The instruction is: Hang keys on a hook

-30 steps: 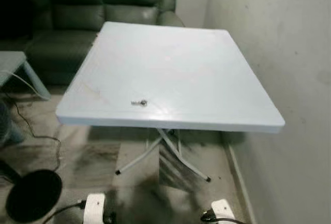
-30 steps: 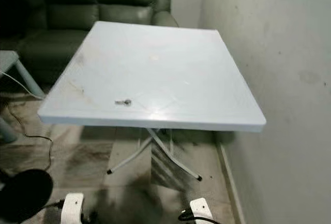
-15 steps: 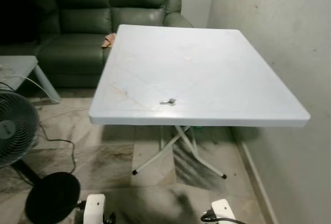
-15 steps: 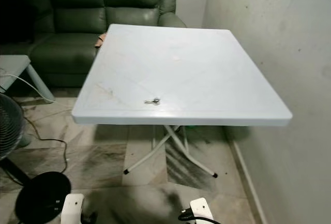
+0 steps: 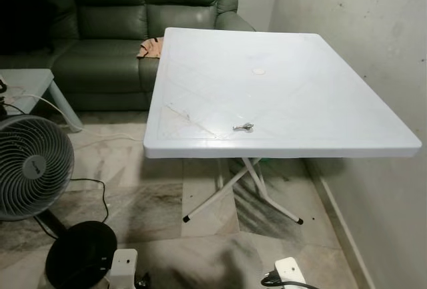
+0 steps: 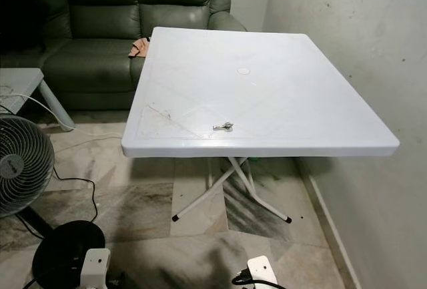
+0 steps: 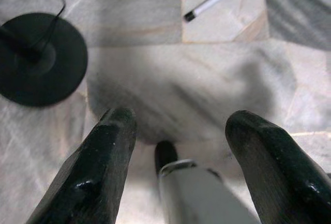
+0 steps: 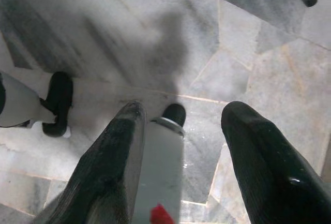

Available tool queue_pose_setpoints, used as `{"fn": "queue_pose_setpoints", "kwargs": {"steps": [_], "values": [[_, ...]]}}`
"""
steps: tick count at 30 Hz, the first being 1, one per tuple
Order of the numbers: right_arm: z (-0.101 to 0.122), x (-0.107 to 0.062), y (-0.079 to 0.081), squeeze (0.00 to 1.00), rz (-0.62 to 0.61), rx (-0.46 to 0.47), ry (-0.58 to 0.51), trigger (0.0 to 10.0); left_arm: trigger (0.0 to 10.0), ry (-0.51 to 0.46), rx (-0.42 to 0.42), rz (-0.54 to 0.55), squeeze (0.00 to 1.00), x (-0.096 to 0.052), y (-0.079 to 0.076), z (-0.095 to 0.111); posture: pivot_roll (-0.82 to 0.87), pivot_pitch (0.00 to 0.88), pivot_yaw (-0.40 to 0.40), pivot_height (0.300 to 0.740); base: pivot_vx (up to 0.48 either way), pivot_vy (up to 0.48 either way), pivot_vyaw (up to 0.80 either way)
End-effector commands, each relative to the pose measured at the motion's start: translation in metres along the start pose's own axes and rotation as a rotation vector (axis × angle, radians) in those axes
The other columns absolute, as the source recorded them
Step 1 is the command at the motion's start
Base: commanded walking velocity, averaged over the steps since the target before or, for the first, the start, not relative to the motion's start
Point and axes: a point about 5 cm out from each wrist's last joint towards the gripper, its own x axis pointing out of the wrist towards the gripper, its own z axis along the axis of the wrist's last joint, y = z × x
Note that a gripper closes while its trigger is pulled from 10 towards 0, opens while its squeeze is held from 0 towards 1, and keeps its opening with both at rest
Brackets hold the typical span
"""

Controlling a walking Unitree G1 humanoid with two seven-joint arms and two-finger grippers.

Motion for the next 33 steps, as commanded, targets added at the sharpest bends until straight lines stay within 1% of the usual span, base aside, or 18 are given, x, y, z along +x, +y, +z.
{"fn": "queue_pose_setpoints", "kwargs": {"steps": [1,3,4,6,8,10,11,12,15,16,17,19,20,23,24,26,31,33], "values": [[0.009,0.0,-0.006,0.0,-0.015,0.007,-0.041,10.0,10.0,-0.041,-0.01,-0.003,0.0,0.001,-0.002,0.007,-0.09,0.0,-0.015,0.74,0.0,0.0,0.0],[0.017,0.001,-0.008,0.0,-0.013,0.014,-0.082,10.0,10.0,-0.08,-0.011,0.0,0.0,0.002,0.001,0.014,-0.09,0.0,-0.014,0.74,0.0,0.0,0.0],[0.017,0.001,-0.008,0.0,-0.013,0.014,-0.082,10.0,10.0,-0.08,-0.011,0.0,0.0,0.002,0.001,0.014,-0.09,0.0,-0.014,0.74,0.0,0.0,0.0],[0.038,0.001,-0.011,0.0,-0.006,0.022,-0.181,10.0,10.0,-0.19,-0.025,-0.002,0.0,0.002,0.005,0.031,-0.1,0.0,-0.008,0.74,0.0,0.0,0.0],[0.04,0.001,-0.011,0.0,-0.005,0.022,-0.189,10.0,10.0,-0.201,-0.028,-0.003,0.0,0.002,0.006,0.033,-0.1,0.0,-0.008,0.74,0.0,0.0,0.0],[0.053,0.001,-0.013,0.0,0.0,0.022,-0.249,10.0,10.0,-0.272,-0.024,-0.004,0.0,0.002,0.007,0.046,-0.1,0.0,-0.003,0.74,0.0,0.0,0.0],[0.053,0.001,-0.013,0.0,0.0,0.022,-0.249,10.0,10.0,-0.272,-0.024,-0.004,0.0,0.002,0.007,0.046,-0.1,0.0,-0.003,0.74,0.0,0.0,0.0],[0.066,0.0,-0.014,0.0,0.006,0.022,-0.31,10.0,10.0,-0.349,-0.027,-0.008,0.0,0.002,0.008,0.06,-0.1,0.0,-0.004,0.74,0.0,0.0,0.0],[0.078,-0.001,-0.013,0.0,0.017,0.019,-0.368,10.0,10.0,-0.432,-0.031,-0.01,0.0,0.0,0.008,0.075,-0.1,0.0,-0.007,0.74,0.0,0.0,0.0],[0.078,-0.001,-0.013,0.0,0.017,0.019,-0.368,10.0,10.0,-0.432,-0.031,-0.01,0.0,0.0,0.008,0.075,-0.1,0.0,-0.007,0.74,0.0,0.0,0.0],[0.087,-0.002,-0.012,0.0,0.027,0.013,-0.412,10.0,10.0,-0.485,-0.037,-0.007,0.0,-0.001,0.007,0.084,-0.11,0.0,-0.005,0.74,0.0,0.0,0.0],[0.097,-0.003,-0.009,0.0,0.042,0.011,-0.461,10.0,10.0,-0.542,-0.044,-0.008,0.0,-0.003,0.007,0.093,-0.11,0.0,0.0,0.74,0.0,0.0,0.0],[0.097,-0.003,-0.009,0.0,0.042,0.011,-0.461,10.0,10.0,-0.542,-0.044,-0.008,0.0,-0.003,0.007,0.093,-0.11,0.0,0.0,0.74,0.0,0.0,0.0],[0.114,-0.005,-0.003,0.0,0.066,0.011,-0.54,10.0,10.0,-0.619,-0.051,0.0,0.0,-0.007,0.007,0.105,-0.13,0.0,0.01,0.74,0.0,0.0,0.0],[0.125,-0.006,0.001,0.0,0.083,0.009,-0.585,10.0,10.0,-0.658,-0.057,-0.003,0.0,-0.009,0.005,0.111,-0.13,0.0,0.013,0.74,0.0,0.0,0.0],[0.137,-0.009,0.006,0.0,0.1,0.003,-0.635,10.0,10.0,-0.701,-0.055,-0.007,0.0,-0.012,0.003,0.118,-0.13,0.0,0.013,0.74,0.0,0.0,0.0],[0.15,-0.012,0.009,0.0,0.119,-0.001,-0.691,10.0,10.0,-0.746,-0.052,-0.015,0.0,-0.015,0.001,0.127,-0.13,0.0,0.015,0.74,0.0,0.0,0.0],[0.151,-0.012,0.01,0.0,0.121,-0.001,-0.697,10.0,10.0,-0.75,-0.053,-0.016,0.0,-0.016,0.001,0.128,-0.13,0.0,0.015,0.74,0.0,0.0,0.0]]}}
